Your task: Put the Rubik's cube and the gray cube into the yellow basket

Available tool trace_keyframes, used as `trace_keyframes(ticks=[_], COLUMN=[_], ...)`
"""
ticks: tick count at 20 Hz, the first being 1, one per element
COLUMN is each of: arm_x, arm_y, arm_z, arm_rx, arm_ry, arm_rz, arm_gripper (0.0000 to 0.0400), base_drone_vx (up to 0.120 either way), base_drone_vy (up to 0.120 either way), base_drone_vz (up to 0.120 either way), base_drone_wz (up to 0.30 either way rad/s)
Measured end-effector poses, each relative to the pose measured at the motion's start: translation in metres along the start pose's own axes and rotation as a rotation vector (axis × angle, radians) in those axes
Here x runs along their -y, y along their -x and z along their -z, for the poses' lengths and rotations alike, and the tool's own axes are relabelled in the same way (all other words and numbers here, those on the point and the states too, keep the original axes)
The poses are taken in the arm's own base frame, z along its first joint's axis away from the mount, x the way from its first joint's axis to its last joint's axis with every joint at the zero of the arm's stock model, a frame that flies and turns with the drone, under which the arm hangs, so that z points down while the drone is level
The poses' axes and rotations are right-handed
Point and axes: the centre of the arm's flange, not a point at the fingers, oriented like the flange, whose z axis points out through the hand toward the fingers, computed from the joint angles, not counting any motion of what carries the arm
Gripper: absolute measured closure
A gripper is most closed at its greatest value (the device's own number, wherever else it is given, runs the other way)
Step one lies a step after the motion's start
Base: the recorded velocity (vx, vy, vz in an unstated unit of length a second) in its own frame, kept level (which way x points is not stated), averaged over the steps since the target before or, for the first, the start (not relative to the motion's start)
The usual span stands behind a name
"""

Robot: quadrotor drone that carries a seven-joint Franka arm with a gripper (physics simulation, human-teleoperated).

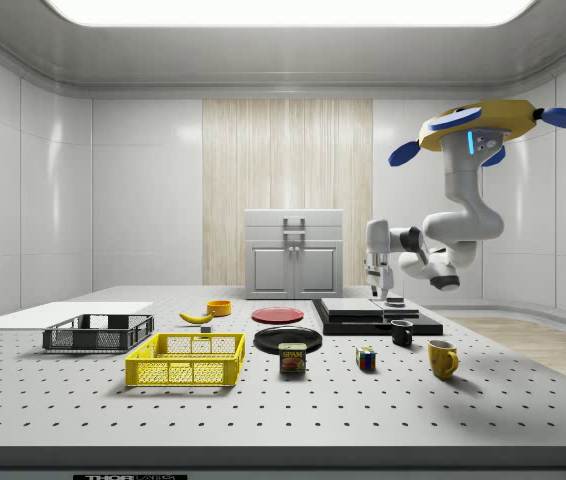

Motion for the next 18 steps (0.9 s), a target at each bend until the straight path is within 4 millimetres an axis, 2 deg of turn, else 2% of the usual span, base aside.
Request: trace_keyframes(ticks=[6, 18], arm_x=[0.0018, 0.0025], arm_y=[0.0018, 0.0026], arm_z=[0.0001, 0.0001], arm_rx=[-0.019, -0.027], arm_ry=[0.017, 0.025], arm_rz=[0.000, 0.001], arm_gripper=[0.0000, 0.0000], base_drone_vx=[0.113, 0.000], base_drone_vy=[0.000, 0.000], base_drone_vz=[-0.120, -0.120], base_drone_wz=[0.000, 0.000])
